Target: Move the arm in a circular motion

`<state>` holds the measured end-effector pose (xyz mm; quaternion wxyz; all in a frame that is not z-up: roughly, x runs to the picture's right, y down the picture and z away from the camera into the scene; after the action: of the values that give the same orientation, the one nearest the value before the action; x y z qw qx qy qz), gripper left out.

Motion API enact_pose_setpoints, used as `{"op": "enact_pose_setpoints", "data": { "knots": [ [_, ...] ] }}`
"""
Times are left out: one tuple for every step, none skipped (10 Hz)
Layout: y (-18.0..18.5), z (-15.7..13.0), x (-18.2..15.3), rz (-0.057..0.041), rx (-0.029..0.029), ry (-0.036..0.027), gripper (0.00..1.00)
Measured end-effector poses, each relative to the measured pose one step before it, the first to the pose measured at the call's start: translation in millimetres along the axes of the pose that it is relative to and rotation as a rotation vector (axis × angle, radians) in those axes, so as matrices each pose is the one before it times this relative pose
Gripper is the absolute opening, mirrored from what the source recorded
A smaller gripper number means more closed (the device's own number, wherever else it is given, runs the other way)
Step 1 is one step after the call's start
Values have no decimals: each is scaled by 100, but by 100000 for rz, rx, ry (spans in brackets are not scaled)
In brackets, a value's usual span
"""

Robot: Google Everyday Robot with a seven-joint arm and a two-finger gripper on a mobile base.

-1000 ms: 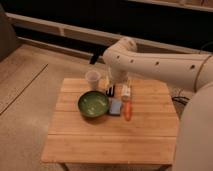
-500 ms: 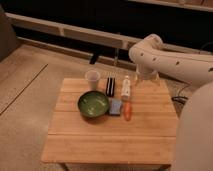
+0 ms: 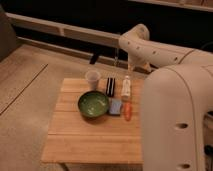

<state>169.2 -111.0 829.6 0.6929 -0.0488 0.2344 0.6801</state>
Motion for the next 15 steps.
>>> {"op": "enact_pose_setpoints", "data": {
  "knots": [
    [3443,-277,-253,-5743,-3995,-319,65],
    [3540,-360,156,-6302,-4597,-118,65],
    [3646,-598,595,-6984,-5188,36,65],
    [2739,-618,755,-5580,-4226,220,65],
    [2095,-738,656,-3977,-3778,-351,65],
    [1829,-850,780,-2716,-3866,-602,65],
    [1508,-1052,1104,-1501,-3777,-955,65],
    [427,-593,856,387,-1231,-652,65],
    [-260,-673,1364,1972,-158,-420,65],
    [-1772,-761,1932,4741,2208,95,65],
    [-2124,-646,1376,5120,2749,-117,65],
    [-2136,-529,771,4692,2645,-415,65],
    [-5092,-1225,980,10310,6217,-1724,65],
    [-2463,-551,-320,4353,3292,-1508,65],
    [-2191,-466,-916,3885,3102,-1897,65]
  ]
}}
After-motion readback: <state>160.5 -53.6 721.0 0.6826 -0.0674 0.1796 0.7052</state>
